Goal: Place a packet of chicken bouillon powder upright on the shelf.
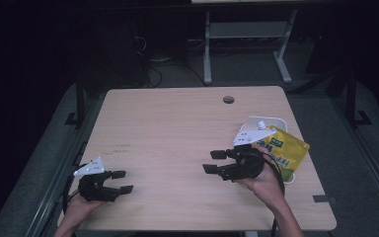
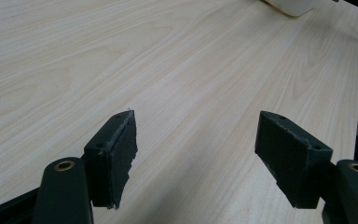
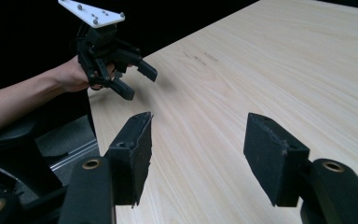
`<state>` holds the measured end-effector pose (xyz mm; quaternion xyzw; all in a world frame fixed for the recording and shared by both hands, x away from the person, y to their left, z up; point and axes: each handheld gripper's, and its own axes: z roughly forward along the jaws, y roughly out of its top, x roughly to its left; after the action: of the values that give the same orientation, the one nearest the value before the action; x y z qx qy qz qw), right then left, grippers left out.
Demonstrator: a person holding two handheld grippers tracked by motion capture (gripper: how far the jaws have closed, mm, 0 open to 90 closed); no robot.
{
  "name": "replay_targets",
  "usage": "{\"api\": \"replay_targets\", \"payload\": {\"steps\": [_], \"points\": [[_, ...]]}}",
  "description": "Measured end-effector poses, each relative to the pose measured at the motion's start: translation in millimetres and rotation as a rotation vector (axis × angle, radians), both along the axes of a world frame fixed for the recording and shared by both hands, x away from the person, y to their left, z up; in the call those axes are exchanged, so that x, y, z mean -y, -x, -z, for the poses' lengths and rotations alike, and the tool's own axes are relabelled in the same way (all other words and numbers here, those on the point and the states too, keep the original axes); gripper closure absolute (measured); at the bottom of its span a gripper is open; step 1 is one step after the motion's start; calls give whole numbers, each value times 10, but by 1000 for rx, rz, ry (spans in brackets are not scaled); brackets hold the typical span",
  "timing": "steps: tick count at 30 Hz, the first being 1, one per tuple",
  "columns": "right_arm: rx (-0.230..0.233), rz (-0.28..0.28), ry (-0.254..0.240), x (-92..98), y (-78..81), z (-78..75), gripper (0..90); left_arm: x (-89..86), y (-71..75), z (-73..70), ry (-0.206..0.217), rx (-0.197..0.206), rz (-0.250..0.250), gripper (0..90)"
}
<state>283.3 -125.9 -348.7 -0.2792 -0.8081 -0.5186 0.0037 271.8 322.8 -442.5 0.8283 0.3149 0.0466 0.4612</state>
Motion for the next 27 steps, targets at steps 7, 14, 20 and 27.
{"api": "replay_targets", "payload": {"steps": [7, 14, 20, 27], "points": [[-6, -18, 2, -133, 0, 73, 405, 12, 1, 0, -1, 0, 3, 287], [-18, -32, 12, -252, 8, 188, 403, 23, 6, -2, -1, 4, 9, 281], [-35, -37, 28, -327, 11, 301, 399, 44, 12, -3, -6, 3, 16, 281], [-48, -41, 49, -416, 20, 422, 384, 49, 10, -1, -9, 3, 18, 281]]}}
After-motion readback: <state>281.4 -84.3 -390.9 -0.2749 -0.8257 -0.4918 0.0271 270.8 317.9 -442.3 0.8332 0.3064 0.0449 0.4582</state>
